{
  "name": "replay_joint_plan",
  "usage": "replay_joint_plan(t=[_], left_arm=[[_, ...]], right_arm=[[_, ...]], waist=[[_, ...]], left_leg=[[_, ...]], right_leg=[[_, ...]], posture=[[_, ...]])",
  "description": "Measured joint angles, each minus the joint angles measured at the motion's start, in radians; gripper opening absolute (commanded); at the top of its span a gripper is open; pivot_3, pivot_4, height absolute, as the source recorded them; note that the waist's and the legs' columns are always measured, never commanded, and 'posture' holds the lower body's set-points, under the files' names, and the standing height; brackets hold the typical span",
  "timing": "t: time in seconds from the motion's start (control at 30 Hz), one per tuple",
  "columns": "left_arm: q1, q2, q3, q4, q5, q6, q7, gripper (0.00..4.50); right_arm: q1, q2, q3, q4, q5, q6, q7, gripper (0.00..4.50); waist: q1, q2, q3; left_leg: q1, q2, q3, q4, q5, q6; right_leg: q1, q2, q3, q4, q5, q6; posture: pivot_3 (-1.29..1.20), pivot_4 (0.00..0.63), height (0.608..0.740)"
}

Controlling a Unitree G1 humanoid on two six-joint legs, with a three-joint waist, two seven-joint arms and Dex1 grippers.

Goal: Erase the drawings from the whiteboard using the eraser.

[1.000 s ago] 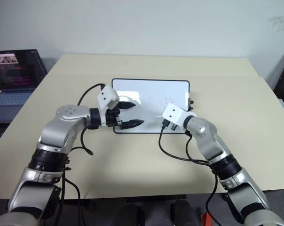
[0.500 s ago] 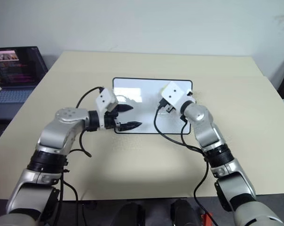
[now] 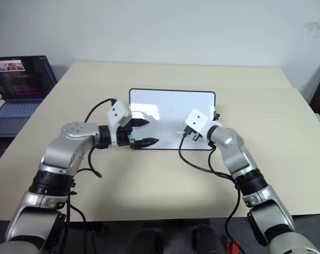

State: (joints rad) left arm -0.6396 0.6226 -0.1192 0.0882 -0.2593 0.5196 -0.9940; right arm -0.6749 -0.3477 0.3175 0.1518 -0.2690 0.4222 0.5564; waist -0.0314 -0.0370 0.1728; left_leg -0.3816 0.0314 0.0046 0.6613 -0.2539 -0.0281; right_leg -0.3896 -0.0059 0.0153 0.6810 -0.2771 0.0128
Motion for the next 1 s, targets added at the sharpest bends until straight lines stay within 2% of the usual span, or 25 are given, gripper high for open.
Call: replay_joint_plan(t=[0.2, 0.37, 0.53, 0.9, 1.0], left_arm=[[0.001, 0.008, 0.001, -0.006, -0.001, 0.002, 0.000, 4.50], [0.004, 0.010, 0.001, -0.006, -0.003, 0.003, 0.000, 4.50], [0.004, 0.010, 0.001, -0.006, -0.003, 0.003, -0.001, 4.50], [0.004, 0.015, 0.002, -0.006, -0.003, 0.003, -0.001, 4.50], [0.004, 0.015, 0.002, -0.006, -0.003, 0.003, -0.001, 4.50]], right_arm=[[0.001, 0.059, -0.044, -0.004, 0.042, -0.006, -0.029, 1.32], [-0.066, 0.071, -0.116, -0.002, 0.057, -0.043, -0.116, 1.31], [-0.088, 0.051, -0.128, 0.043, 0.051, -0.069, -0.147, 1.31], [0.042, -0.045, -0.016, -0.011, 0.005, -0.101, -0.055, 1.31], [0.065, -0.057, 0.010, -0.019, -0.008, -0.101, -0.031, 1.31]], waist=[[-0.002, 0.001, 0.001], [0.000, 0.002, 0.002], [0.002, 0.002, 0.002], [-0.001, 0.001, 0.001], [-0.001, 0.001, 0.001]], left_leg=[[0.000, 0.001, 0.000, -0.001, 0.000, 0.000], [-0.021, 0.001, 0.000, 0.000, 0.000, -0.001], [-0.022, 0.000, 0.000, -0.002, -0.003, -0.001], [-0.012, -0.001, 0.001, 0.001, -0.002, 0.003], [-0.002, 0.000, 0.001, 0.000, -0.001, 0.004]], right_leg=[[-0.001, 0.000, 0.001, 0.000, 0.000, 0.000], [-0.021, 0.001, 0.000, 0.003, 0.003, -0.005], [-0.021, -0.005, 0.000, -0.001, 0.000, -0.005], [-0.012, -0.001, 0.001, 0.001, 0.000, 0.000], [-0.003, 0.000, 0.001, 0.000, 0.000, 0.001]], posture=[[0.00, 0.150, 0.740], [0.00, 0.150, 0.740], [0.00, 0.150, 0.740], [0.00, 0.150, 0.740], [0.00, 0.150, 0.740]])
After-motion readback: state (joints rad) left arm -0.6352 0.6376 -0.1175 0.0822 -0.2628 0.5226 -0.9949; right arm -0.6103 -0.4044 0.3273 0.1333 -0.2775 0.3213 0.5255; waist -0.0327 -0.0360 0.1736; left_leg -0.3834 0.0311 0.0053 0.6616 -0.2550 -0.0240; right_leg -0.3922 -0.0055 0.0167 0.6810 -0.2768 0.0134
